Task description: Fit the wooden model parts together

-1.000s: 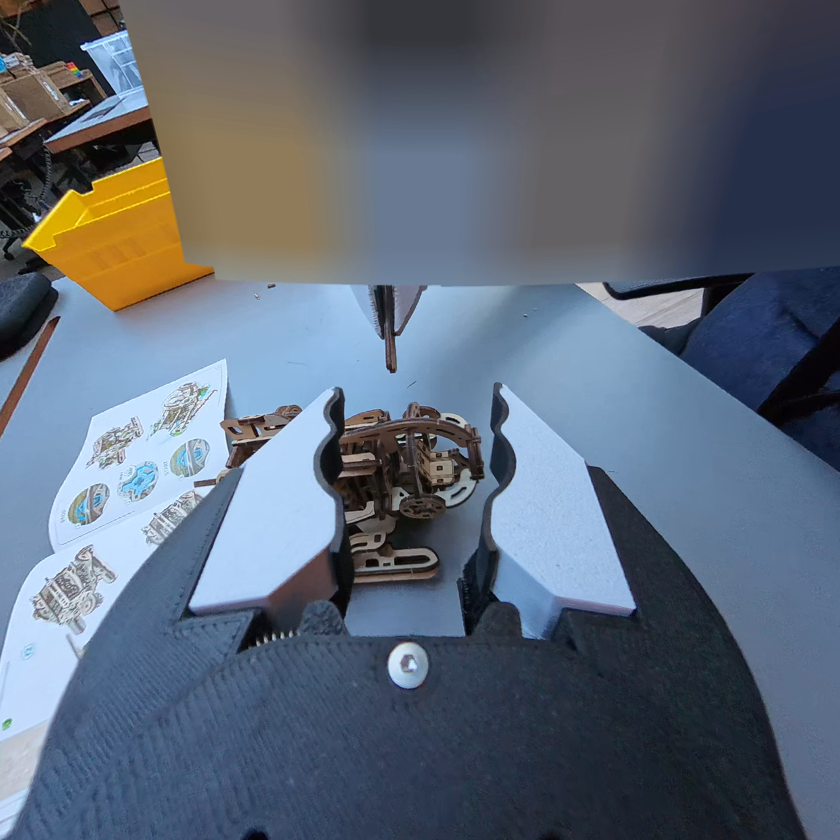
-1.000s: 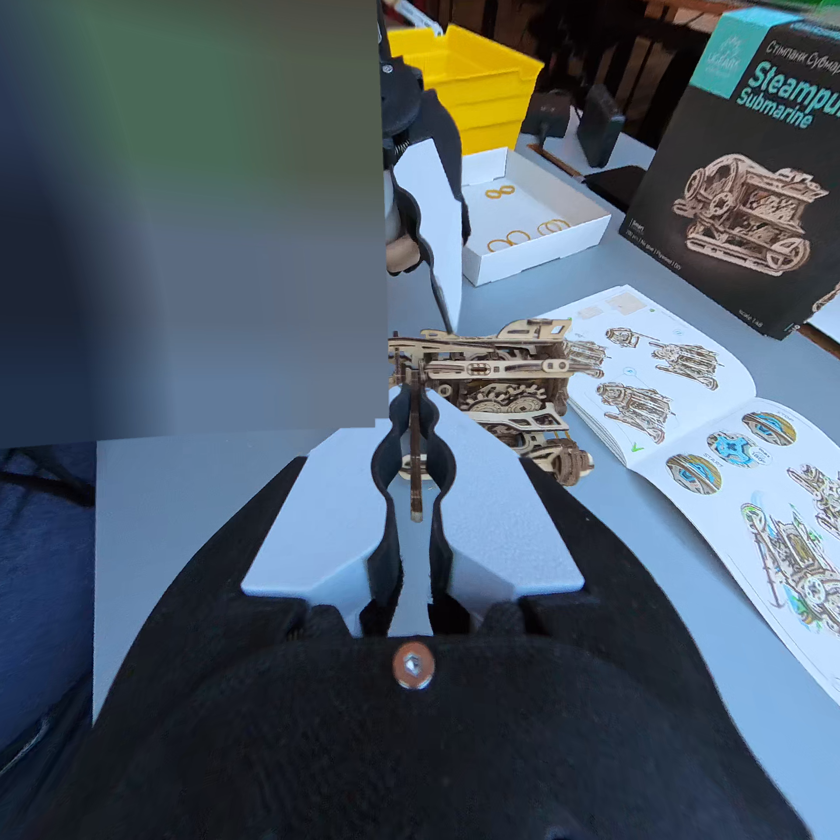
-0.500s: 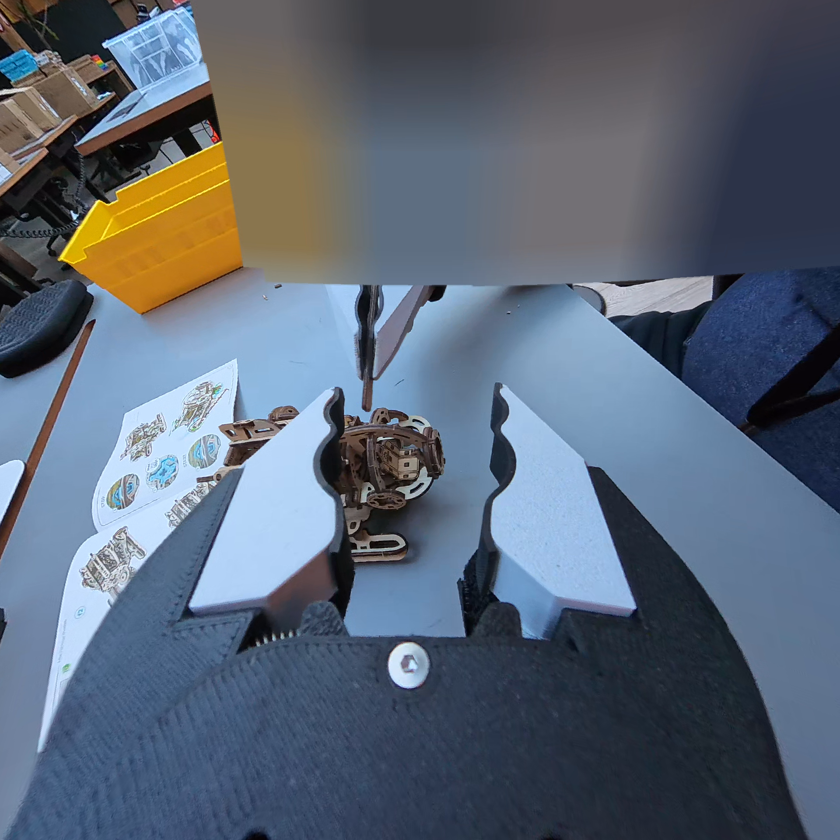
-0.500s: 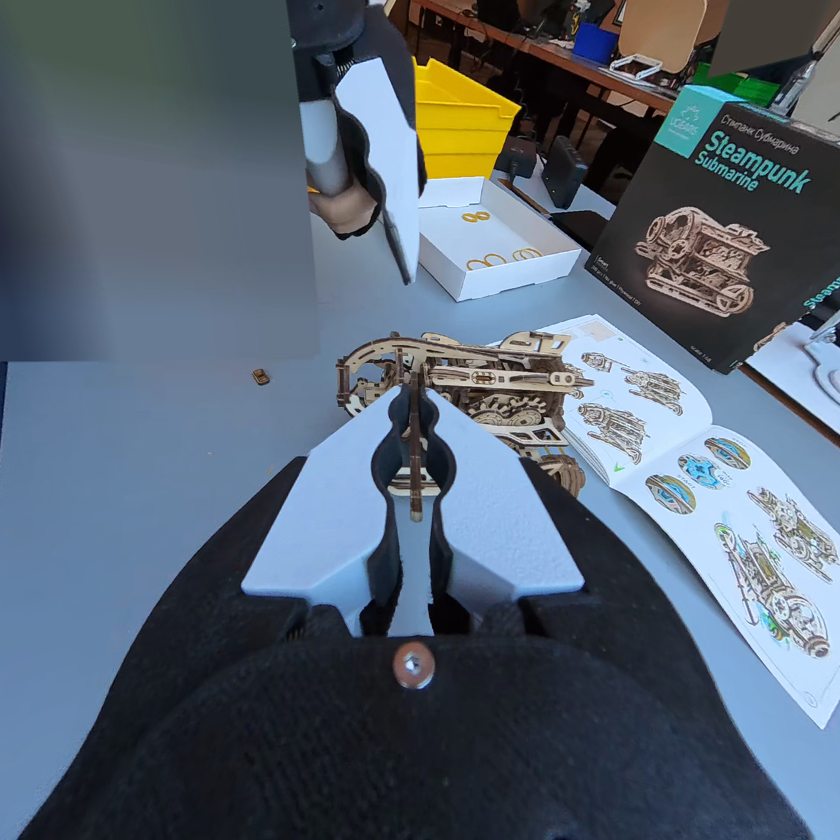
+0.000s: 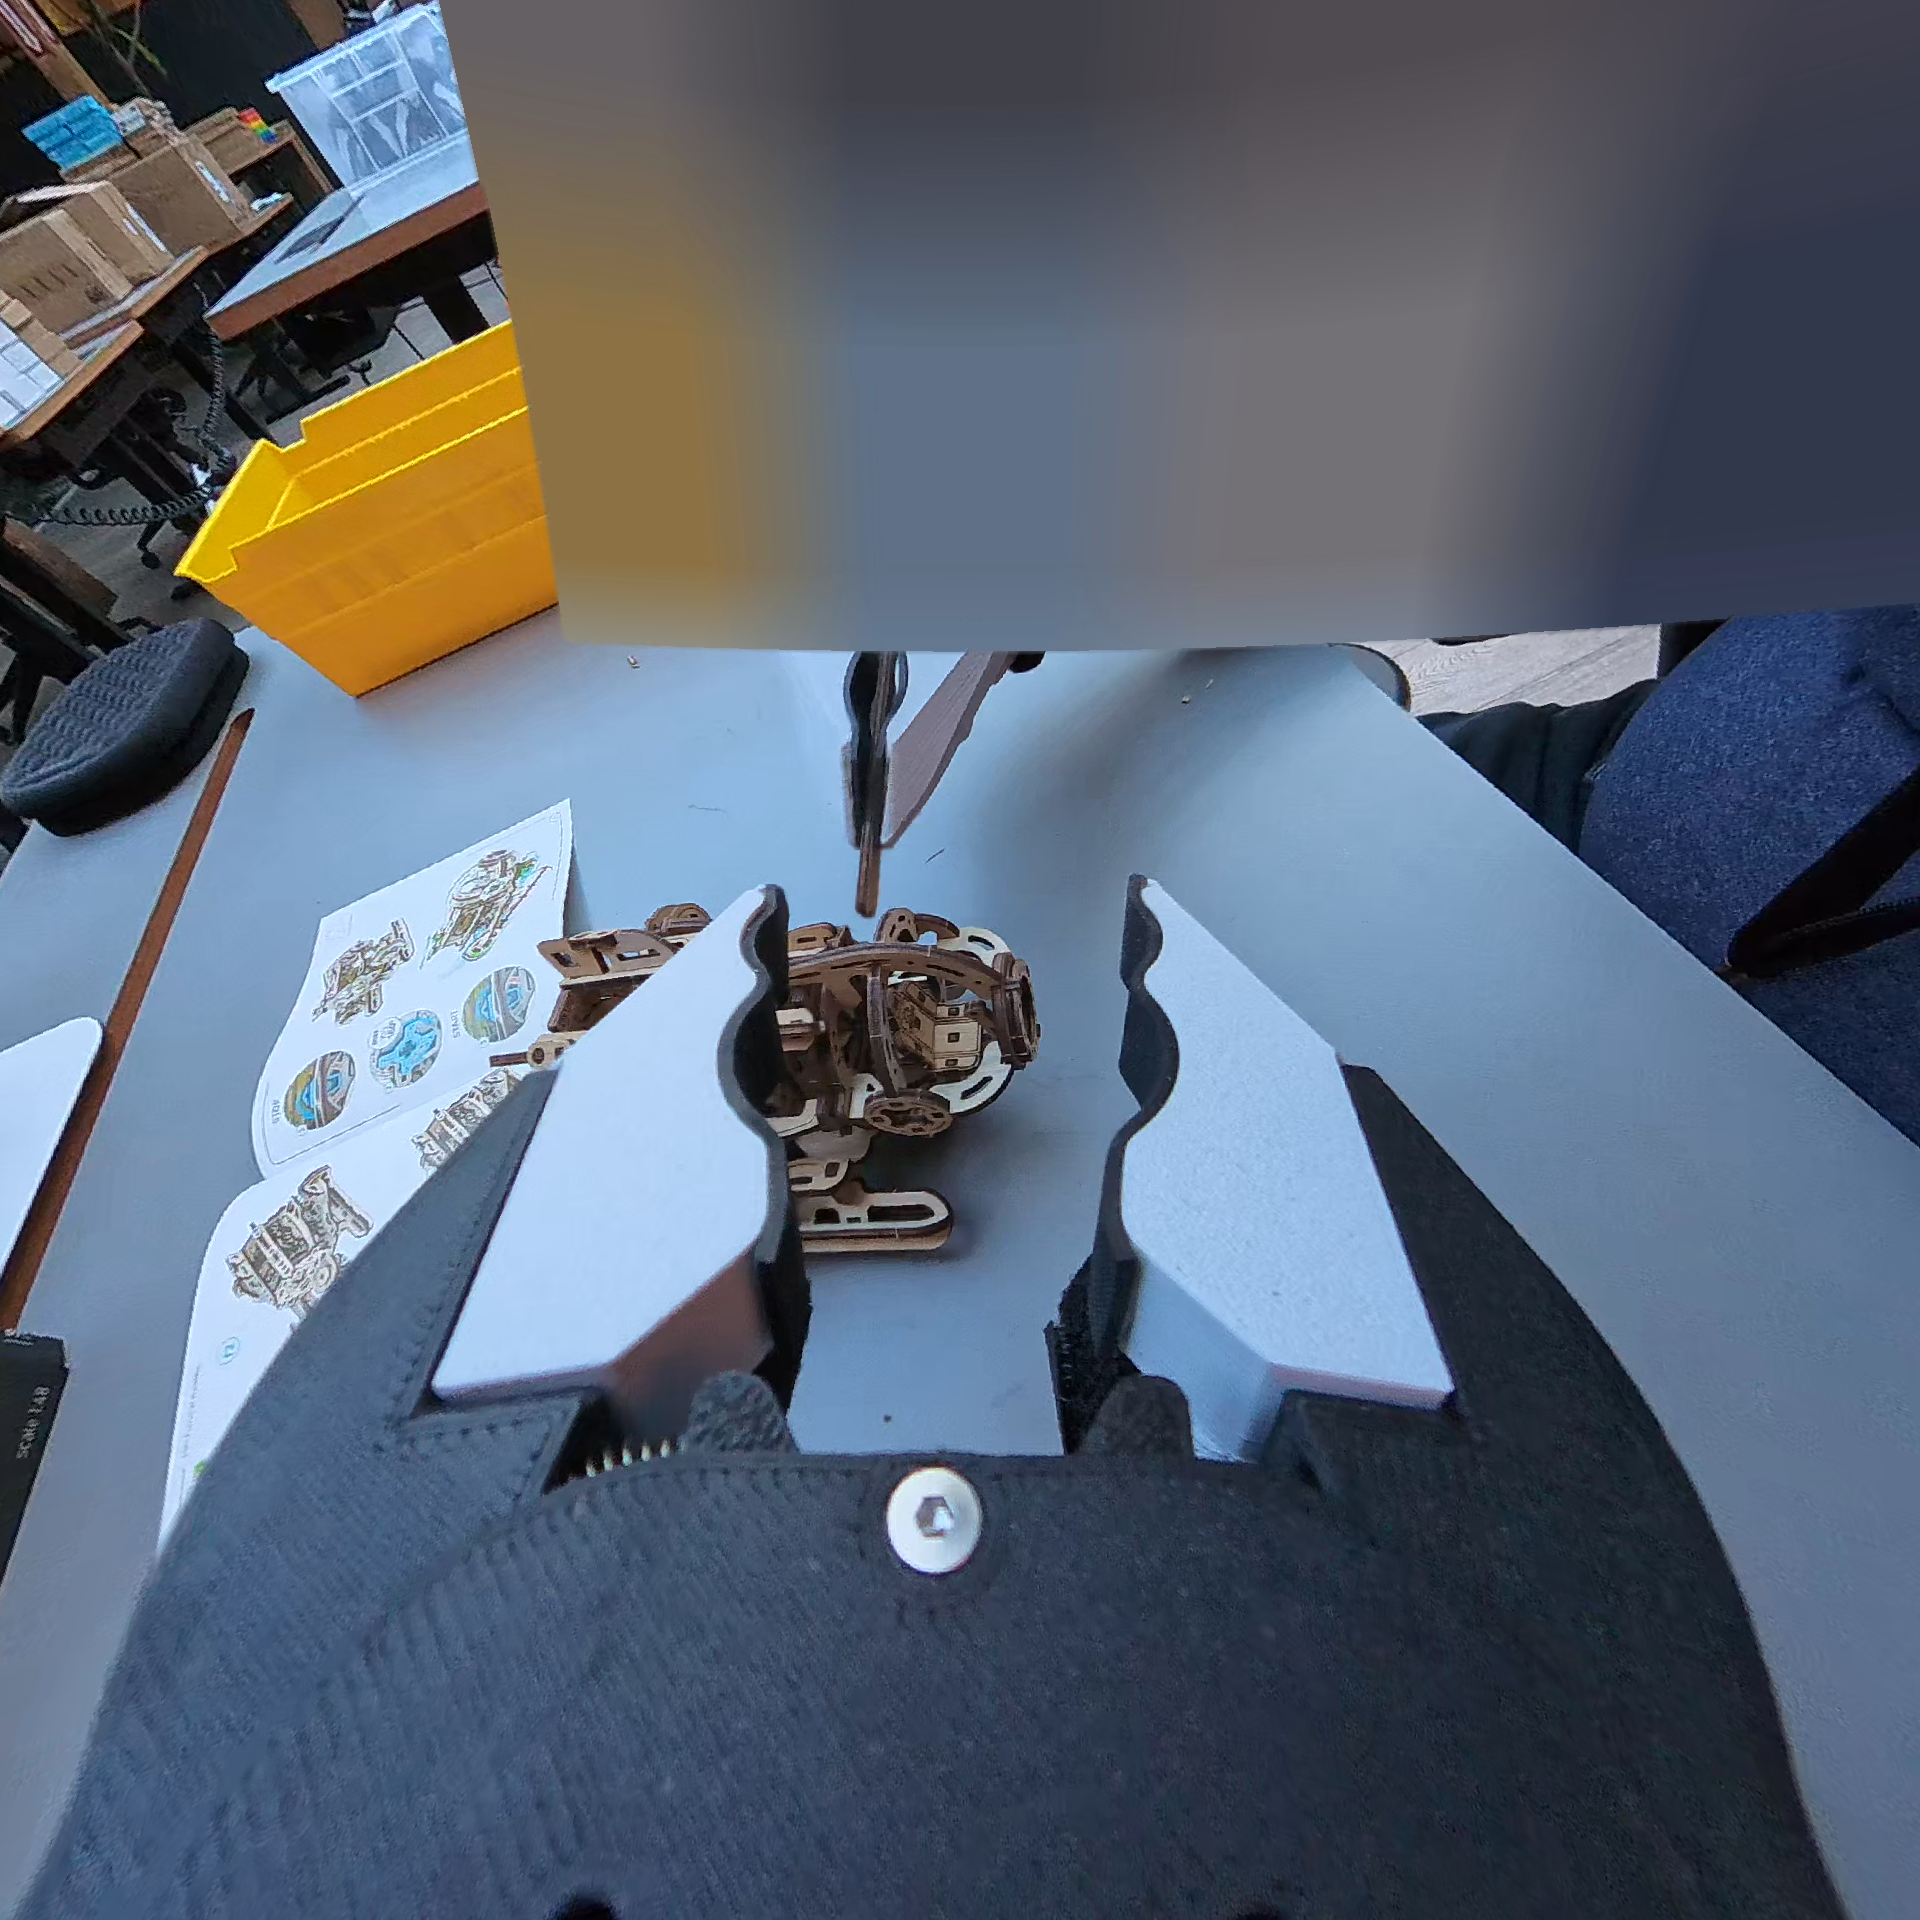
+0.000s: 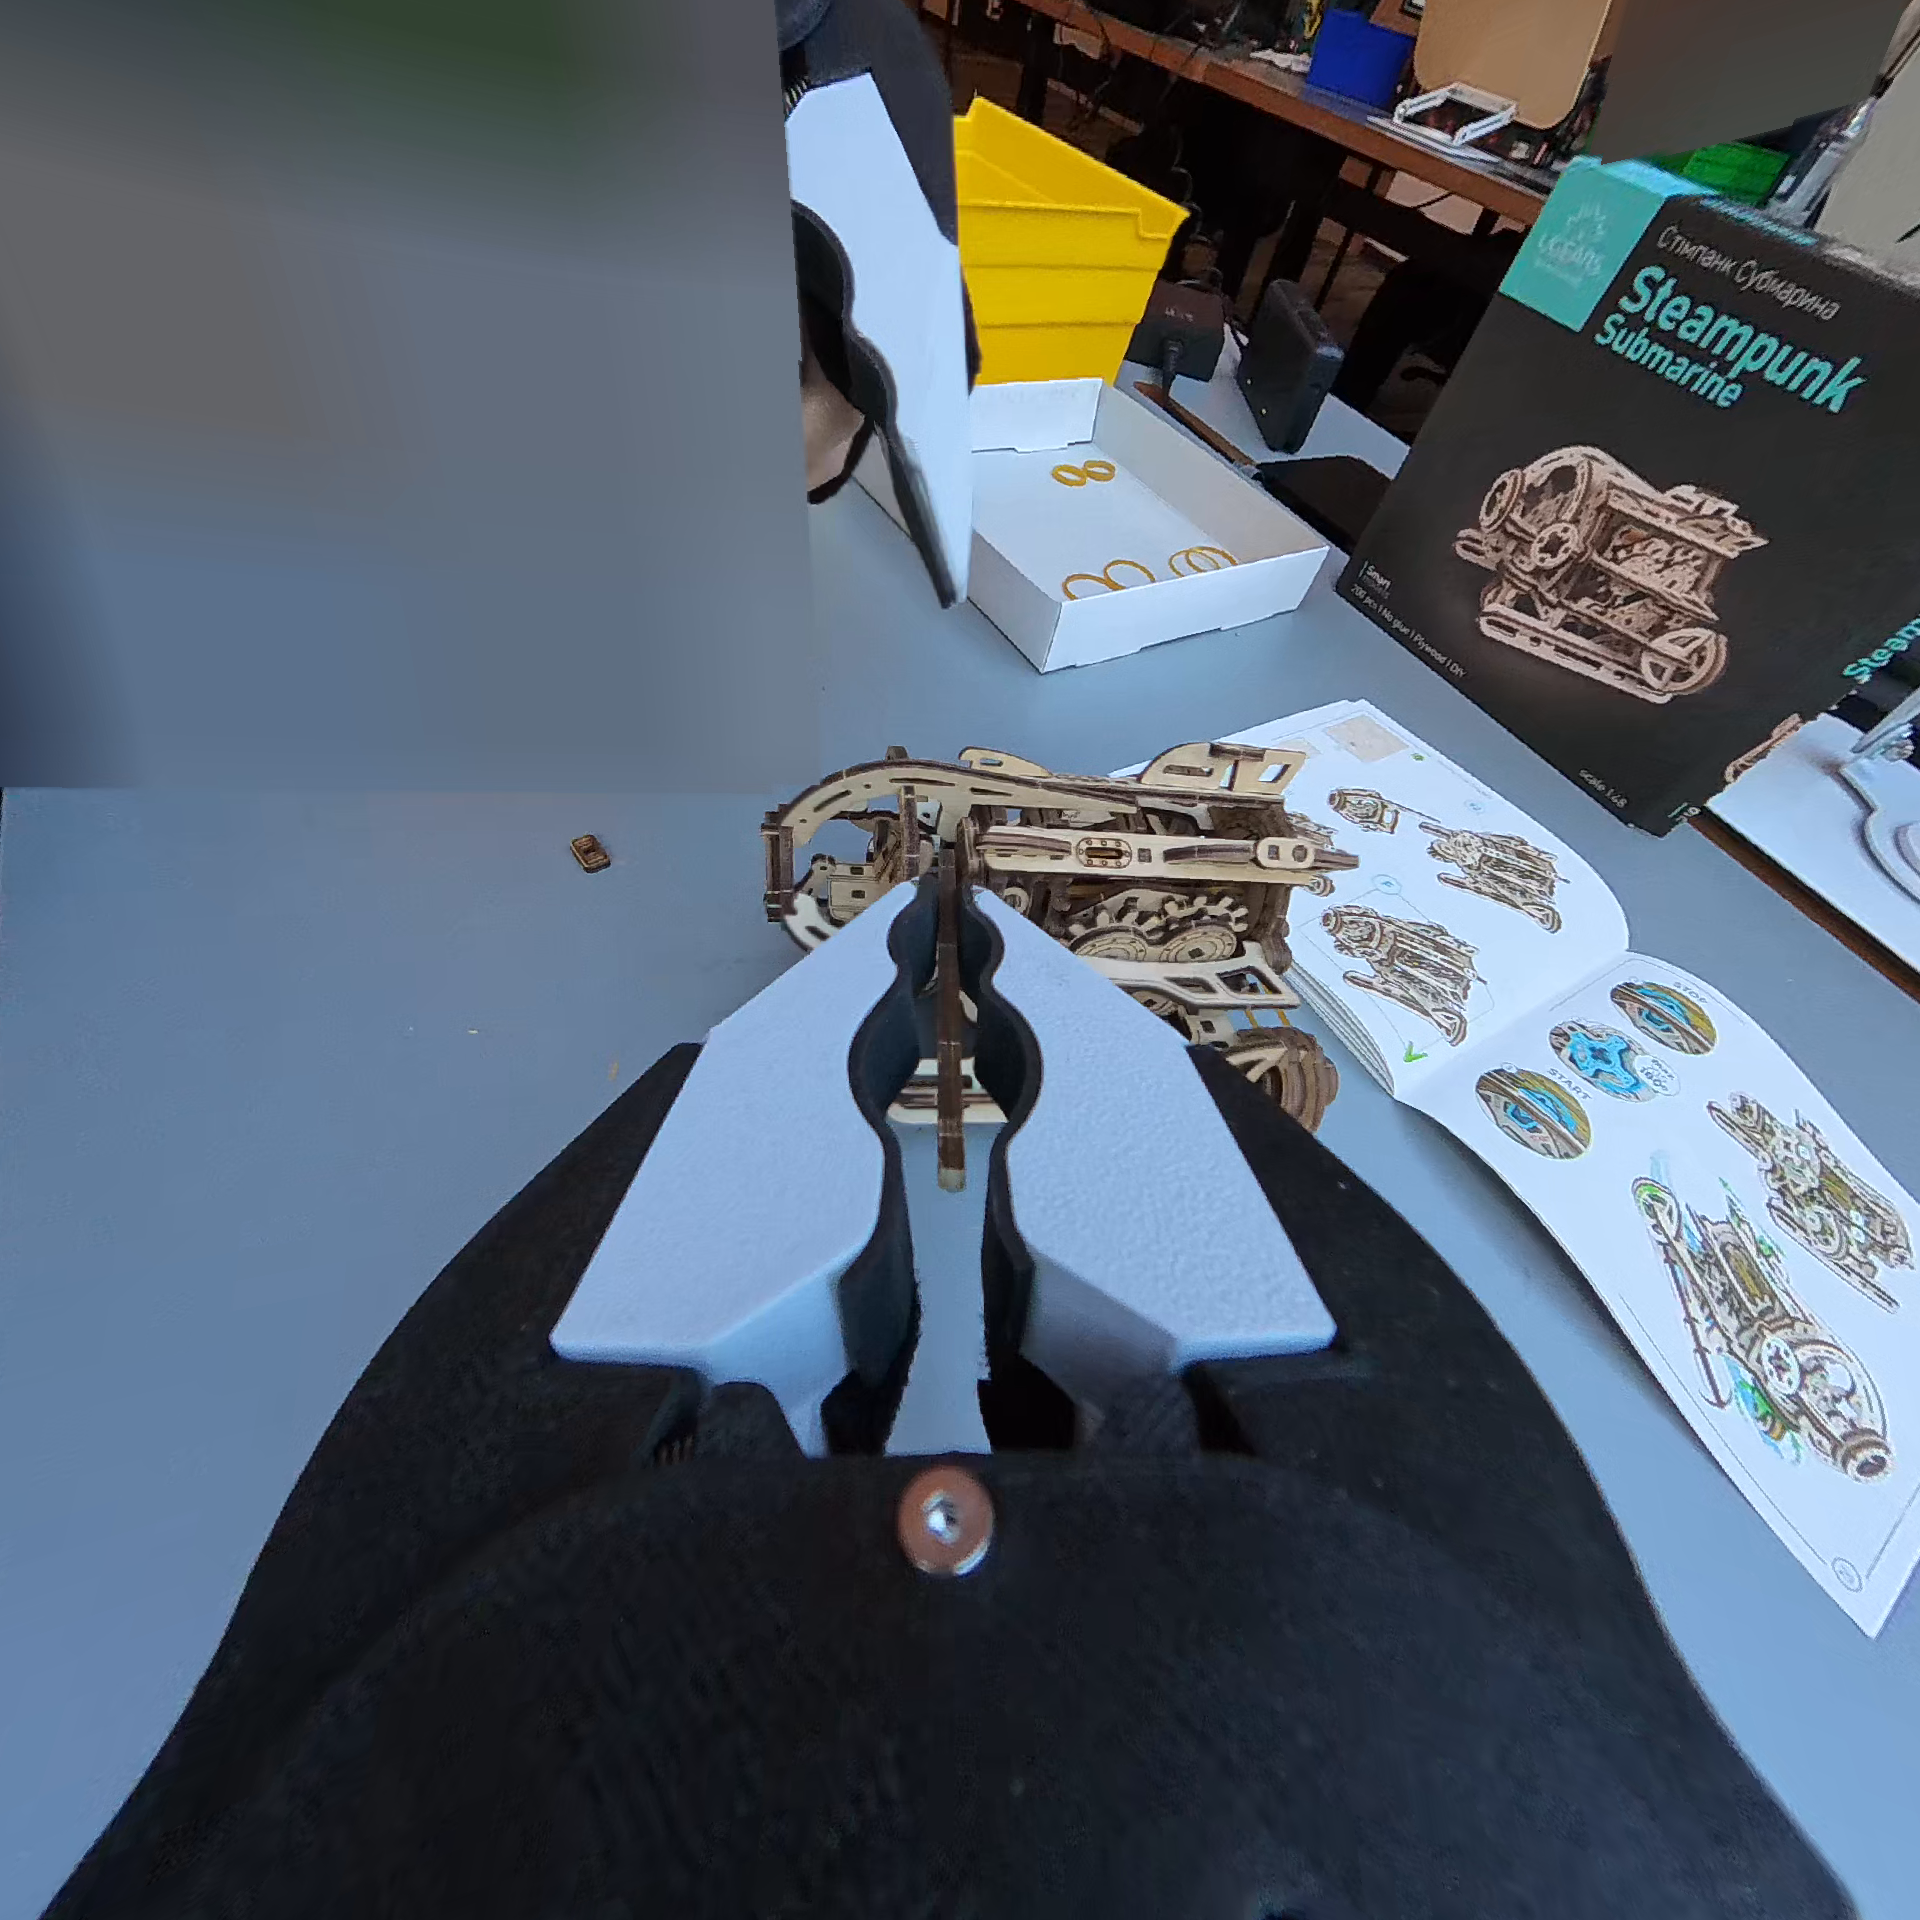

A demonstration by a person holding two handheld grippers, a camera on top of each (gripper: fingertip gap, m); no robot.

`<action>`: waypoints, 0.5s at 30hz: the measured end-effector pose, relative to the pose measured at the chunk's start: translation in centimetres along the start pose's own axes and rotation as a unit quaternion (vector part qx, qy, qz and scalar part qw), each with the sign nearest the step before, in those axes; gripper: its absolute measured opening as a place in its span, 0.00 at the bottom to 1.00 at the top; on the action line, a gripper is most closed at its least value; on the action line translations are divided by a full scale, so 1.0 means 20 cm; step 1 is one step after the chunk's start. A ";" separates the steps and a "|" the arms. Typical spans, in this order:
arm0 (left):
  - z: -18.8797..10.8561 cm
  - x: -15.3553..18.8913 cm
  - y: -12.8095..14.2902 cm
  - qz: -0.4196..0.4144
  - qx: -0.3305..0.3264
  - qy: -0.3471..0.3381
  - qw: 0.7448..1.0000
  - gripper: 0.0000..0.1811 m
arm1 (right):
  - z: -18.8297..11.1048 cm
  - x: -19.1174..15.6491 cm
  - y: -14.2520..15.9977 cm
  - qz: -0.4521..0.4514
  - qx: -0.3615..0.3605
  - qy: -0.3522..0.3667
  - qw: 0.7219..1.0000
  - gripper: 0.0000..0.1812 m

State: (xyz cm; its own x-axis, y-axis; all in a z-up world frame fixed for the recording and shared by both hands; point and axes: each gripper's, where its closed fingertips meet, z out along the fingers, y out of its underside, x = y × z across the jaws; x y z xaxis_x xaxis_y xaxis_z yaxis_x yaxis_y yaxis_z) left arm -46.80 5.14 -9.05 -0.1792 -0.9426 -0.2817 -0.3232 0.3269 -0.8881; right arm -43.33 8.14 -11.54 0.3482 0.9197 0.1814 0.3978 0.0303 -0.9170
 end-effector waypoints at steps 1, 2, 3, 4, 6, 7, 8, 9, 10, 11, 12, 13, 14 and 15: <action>-0.01 0.00 0.00 0.001 -0.003 -0.003 1.000 0.35 | -0.02 0.00 0.00 -0.001 0.001 0.007 1.000 0.01; -0.02 0.00 0.00 0.000 -0.006 -0.007 1.000 0.35 | -0.05 -0.01 -0.01 0.001 0.006 0.016 1.000 0.01; -0.03 0.01 0.00 -0.003 -0.008 -0.012 1.000 0.35 | -0.09 -0.03 -0.03 0.005 0.016 0.022 1.000 0.01; -0.05 0.01 0.01 -0.010 -0.012 -0.018 1.000 0.35 | -0.13 -0.05 -0.04 0.012 0.027 0.026 0.999 0.01; -0.09 0.04 0.07 -0.032 -0.033 -0.030 0.998 0.35 | -0.20 -0.11 -0.05 0.029 0.044 0.030 0.998 0.01; -0.11 0.07 0.11 -0.050 -0.047 -0.037 0.997 0.34 | -0.22 -0.15 -0.03 0.041 0.043 0.024 0.998 0.01; -0.13 0.10 0.16 -0.074 -0.061 -0.042 0.994 0.33 | -0.23 -0.18 0.01 0.053 0.031 0.018 0.998 0.01; -0.14 0.14 0.22 -0.101 -0.079 -0.043 0.991 0.33 | -0.23 -0.20 0.06 0.057 0.014 0.022 0.998 0.01; -0.15 0.19 0.28 -0.127 -0.098 -0.040 0.986 0.32 | -0.23 -0.21 0.11 0.054 -0.005 0.026 0.998 0.01; -0.16 0.24 0.33 -0.150 -0.118 -0.042 0.981 0.31 | -0.22 -0.21 0.16 0.050 -0.023 0.036 0.998 0.01; -0.15 0.28 0.37 -0.171 -0.134 -0.047 0.975 0.31 | -0.22 -0.20 0.20 0.043 -0.035 0.051 0.997 0.01; -0.15 0.32 0.40 -0.188 -0.144 -0.053 0.970 0.30 | -0.22 -0.20 0.22 0.037 -0.037 0.055 0.997 0.01; -0.14 0.34 0.42 -0.202 -0.155 -0.066 0.965 0.27 | -0.21 -0.20 0.23 0.038 -0.037 0.053 0.997 0.01; -0.13 0.35 0.45 -0.211 -0.167 -0.086 0.959 0.25 | -0.20 -0.19 0.25 0.041 -0.043 0.054 0.997 0.01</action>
State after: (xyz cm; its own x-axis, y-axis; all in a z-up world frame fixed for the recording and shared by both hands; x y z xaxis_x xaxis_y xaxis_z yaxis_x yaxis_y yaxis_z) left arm -53.42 1.69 -18.07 0.1795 -0.9838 -0.0044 -0.6187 -0.1094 -0.7780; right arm -39.26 3.11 -15.31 0.4700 0.8700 0.1493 0.4341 -0.0804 -0.8973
